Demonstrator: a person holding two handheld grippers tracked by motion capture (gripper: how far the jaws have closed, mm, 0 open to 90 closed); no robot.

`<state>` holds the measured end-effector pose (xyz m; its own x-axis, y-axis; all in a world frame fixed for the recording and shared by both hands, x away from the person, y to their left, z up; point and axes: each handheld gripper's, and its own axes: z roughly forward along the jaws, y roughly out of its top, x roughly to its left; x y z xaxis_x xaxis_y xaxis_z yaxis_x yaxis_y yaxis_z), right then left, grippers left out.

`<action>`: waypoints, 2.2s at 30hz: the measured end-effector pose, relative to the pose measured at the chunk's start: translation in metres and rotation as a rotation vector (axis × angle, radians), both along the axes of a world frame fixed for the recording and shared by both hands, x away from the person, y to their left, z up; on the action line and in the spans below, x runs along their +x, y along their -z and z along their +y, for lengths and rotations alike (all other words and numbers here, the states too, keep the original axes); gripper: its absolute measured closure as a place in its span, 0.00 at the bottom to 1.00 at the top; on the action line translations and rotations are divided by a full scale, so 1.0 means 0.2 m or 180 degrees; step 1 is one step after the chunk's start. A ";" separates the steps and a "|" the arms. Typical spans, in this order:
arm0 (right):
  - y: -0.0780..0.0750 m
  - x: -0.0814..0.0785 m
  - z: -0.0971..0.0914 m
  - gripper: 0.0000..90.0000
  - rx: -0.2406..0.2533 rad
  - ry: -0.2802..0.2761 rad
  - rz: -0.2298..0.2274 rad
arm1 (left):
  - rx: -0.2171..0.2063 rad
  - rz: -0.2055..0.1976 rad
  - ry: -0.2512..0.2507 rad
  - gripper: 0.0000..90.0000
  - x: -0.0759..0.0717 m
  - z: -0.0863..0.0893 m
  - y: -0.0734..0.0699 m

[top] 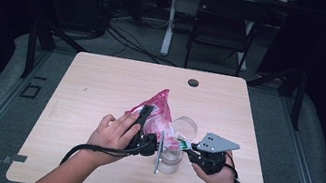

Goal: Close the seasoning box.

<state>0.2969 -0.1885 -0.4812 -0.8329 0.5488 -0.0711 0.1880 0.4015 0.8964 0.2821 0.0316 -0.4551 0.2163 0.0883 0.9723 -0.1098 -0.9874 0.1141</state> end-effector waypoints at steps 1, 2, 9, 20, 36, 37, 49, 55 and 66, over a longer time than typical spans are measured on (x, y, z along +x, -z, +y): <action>0.00 0.00 0.00 1.00 -0.0001 0.0001 0.0002 | 0.0000 0.0001 0.0001 0.71 0.00 0.00 0.00; 0.00 0.00 0.00 1.00 -0.0003 0.0000 0.0002 | 0.0000 0.0000 0.0001 0.71 0.00 0.00 0.00; 0.00 0.00 0.00 1.00 -0.0007 0.0001 0.0011 | 0.0000 0.0000 0.0000 0.71 0.00 0.00 0.00; 0.01 0.00 0.00 1.00 -0.0003 0.0001 0.0010 | 0.0002 -0.0019 0.0008 0.71 0.00 0.00 0.00; 0.01 0.01 0.00 1.00 -0.0012 0.0010 0.0018 | 0.0019 -0.0029 0.0026 0.71 0.00 -0.01 0.00; 0.01 0.01 0.00 1.00 -0.0015 0.0008 0.0019 | 0.0020 -0.0028 0.0024 0.71 0.00 -0.01 0.00; 0.02 0.01 0.00 1.00 -0.0013 0.0009 0.0035 | 0.0031 -0.0032 0.0029 0.71 -0.01 -0.01 0.00; 0.02 0.01 0.00 1.00 -0.0015 0.0010 0.0044 | 0.0058 -0.0051 0.0025 0.71 -0.01 -0.01 0.00; 0.02 0.01 -0.01 1.00 -0.0017 0.0022 0.0041 | 0.0078 -0.0057 0.0050 0.71 -0.01 -0.02 -0.01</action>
<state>0.2996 -0.1896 -0.4855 -0.8299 0.5542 -0.0633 0.2023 0.4048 0.8917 0.2804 0.0272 -0.4535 0.2000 0.0611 0.9779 -0.1270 -0.9880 0.0877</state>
